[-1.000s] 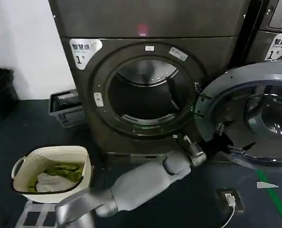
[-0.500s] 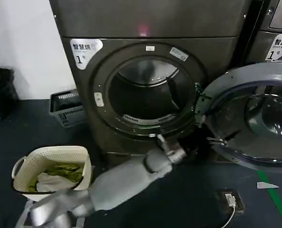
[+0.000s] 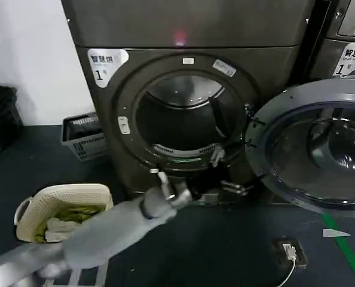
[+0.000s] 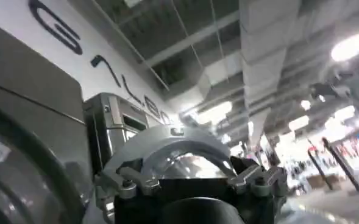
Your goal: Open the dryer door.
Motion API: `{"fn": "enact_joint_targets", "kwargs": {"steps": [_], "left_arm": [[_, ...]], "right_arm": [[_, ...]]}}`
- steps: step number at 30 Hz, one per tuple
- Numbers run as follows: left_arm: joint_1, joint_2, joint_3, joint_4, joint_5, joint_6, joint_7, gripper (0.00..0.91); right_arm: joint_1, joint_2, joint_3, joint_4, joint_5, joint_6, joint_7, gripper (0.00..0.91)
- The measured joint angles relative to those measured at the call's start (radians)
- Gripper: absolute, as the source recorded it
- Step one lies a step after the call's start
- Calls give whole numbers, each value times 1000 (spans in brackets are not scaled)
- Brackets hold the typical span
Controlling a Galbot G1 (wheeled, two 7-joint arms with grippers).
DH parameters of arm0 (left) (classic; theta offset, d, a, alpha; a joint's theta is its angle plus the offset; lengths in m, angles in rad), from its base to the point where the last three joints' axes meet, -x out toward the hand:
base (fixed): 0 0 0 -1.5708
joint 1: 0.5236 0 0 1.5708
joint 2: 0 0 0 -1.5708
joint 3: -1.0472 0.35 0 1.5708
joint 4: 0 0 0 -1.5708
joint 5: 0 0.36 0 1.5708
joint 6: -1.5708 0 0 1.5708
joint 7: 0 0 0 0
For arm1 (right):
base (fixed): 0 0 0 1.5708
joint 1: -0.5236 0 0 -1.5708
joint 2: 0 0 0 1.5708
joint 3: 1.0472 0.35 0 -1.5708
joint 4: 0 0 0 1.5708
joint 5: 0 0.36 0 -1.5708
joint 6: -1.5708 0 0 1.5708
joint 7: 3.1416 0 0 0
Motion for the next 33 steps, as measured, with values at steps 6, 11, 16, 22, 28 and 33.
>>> {"fn": "enact_joint_targets", "kwargs": {"steps": [6,11,16,22,28,33], "left_arm": [[5,169,-4,-68,21,36,20,907],[36,312,-46,-130,36,158,35,907],[86,436,-96,-180,124,232,75,907],[174,592,-179,-205,230,324,131,907],[336,735,-347,-216,276,410,151,907],[418,827,-449,-194,303,475,157,907]], "right_arm": [[6,0,7,8,-27,15,-5,907],[3,1,19,11,-28,25,-6,907],[1,2,20,18,-44,30,-9,907],[3,3,17,33,-69,30,-14,907],[15,4,8,30,-90,35,-17,907],[27,4,1,33,-98,36,-17,907]]}}
